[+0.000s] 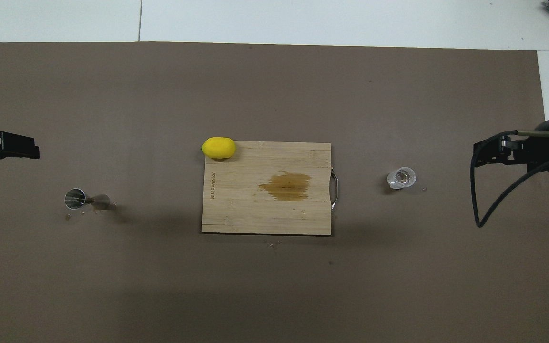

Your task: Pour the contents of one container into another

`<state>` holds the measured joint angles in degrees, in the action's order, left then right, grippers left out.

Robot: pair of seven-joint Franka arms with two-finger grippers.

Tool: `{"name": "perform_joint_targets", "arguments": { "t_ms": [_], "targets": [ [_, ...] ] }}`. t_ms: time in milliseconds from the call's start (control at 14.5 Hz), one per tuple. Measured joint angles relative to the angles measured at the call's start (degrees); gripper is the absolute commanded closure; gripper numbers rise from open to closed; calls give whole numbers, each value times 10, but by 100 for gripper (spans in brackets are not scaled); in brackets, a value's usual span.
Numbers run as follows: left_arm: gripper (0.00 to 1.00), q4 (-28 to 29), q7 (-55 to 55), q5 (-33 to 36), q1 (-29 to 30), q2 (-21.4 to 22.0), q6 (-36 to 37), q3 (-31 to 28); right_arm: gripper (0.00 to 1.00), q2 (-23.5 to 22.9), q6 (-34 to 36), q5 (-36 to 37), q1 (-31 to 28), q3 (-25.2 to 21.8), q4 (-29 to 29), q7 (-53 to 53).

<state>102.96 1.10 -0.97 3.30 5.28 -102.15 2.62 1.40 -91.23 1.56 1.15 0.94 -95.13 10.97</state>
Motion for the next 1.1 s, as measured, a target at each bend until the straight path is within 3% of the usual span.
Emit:
{"name": "perform_joint_targets", "arguments": {
  "t_ms": [344,1100],
  "targets": [
    [0,24,52,0,0,21,-3,1,0,0,0,0,0,0,0,0],
    [0,9,61,28,-3,21,-13,3,0,0,0,0,0,0,0,0]
  ]
}}
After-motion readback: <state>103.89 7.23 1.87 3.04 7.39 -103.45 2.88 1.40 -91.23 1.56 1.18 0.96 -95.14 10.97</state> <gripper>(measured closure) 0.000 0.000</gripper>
